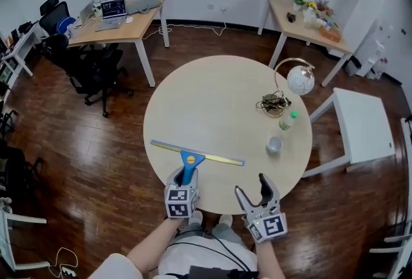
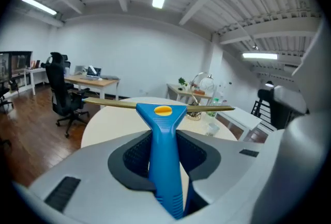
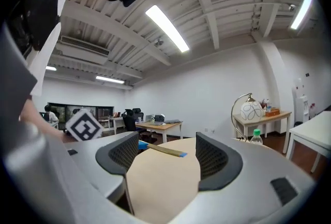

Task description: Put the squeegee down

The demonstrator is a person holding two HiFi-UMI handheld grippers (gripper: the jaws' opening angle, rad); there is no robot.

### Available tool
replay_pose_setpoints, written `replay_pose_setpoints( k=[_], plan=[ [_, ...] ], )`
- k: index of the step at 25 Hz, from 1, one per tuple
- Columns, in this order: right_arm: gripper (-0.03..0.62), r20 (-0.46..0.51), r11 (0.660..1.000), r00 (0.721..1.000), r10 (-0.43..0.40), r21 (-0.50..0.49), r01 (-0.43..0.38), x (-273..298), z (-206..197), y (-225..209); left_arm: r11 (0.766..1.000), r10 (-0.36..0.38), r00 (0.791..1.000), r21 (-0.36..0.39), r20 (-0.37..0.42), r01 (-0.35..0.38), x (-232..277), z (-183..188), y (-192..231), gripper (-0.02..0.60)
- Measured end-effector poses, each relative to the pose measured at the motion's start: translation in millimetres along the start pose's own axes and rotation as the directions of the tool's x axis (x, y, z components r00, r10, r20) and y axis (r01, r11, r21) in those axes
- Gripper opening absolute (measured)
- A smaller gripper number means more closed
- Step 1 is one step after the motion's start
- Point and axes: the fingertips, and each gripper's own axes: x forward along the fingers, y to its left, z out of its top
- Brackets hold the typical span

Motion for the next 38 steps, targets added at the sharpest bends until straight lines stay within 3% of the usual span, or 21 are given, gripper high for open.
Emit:
replay_pose_setpoints(
  k=[5, 9, 15, 18, 19, 21, 24, 26, 29, 32, 35, 38],
  plan=[
    [0.354, -0.050, 1.000, 0.999, -0.011, 0.014, 0.011, 11, -16, -33, 0.995, 0.086, 0.983, -0.031, -0.164, -0.093, 151, -6, 22, 0.115],
    [0.354, -0.079, 0.996, 0.993, -0.083, 0.004, 0.084, -8, -28, -69, 0.998, 0.067, 0.942, 0.008, -0.330, -0.068, 244, -41, 23, 0.115],
    [0.354, -0.127, 0.988, 0.982, -0.139, 0.045, 0.146, -35, -48, -100, 0.992, 0.121, 0.857, 0.037, -0.500, -0.118, 284, -94, 29, 0.121],
    [0.354, -0.109, 0.988, 0.983, -0.149, 0.026, 0.153, -35, -47, -110, 0.988, 0.155, 0.848, 0.080, -0.507, -0.133, 283, -102, 33, 0.142],
    [0.353, -0.096, 0.989, 0.985, -0.144, 0.021, 0.147, -32, -45, -111, 0.987, 0.155, 0.854, 0.102, -0.497, -0.120, 281, -99, 32, 0.191],
    [0.353, -0.067, 0.992, 0.990, -0.122, 0.020, 0.124, -22, -36, -110, 0.985, 0.133, 0.880, 0.163, -0.456, -0.064, 271, -82, 26, 0.286],
    [0.354, -0.024, 0.996, 0.997, -0.080, 0.032, 0.080, -9, -16, -105, 0.969, 0.078, 0.944, 0.247, -0.320, 0.003, 231, -30, 9, 0.322],
    [0.354, 0.019, 0.997, 0.998, -0.061, 0.040, 0.060, 0, 3, -102, 0.968, 0.034, 0.978, 0.250, -0.206, 0.019, 191, 20, -3, 0.338],
    [0.354, 0.091, 0.998, 0.995, -0.040, 0.045, 0.036, 12, 36, -95, 0.973, -0.009, 0.999, 0.228, -0.036, 0.017, 119, 89, -14, 0.381],
    [0.354, 0.170, 0.997, 0.983, -0.074, 0.037, 0.069, 13, 70, -97, 0.980, -0.020, 0.987, 0.197, 0.160, -0.012, 46, 139, -20, 0.382],
    [0.353, 0.240, 0.989, 0.961, -0.140, 0.070, 0.127, 6, 95, -103, 0.985, -0.055, 0.946, 0.172, 0.320, -0.001, -19, 163, -40, 0.381],
    [0.351, 0.254, 0.984, 0.951, -0.176, 0.081, 0.160, 2, 102, -102, 0.980, -0.012, 0.908, 0.185, 0.420, -0.072, -61, 168, -41, 0.380]
  ],
)
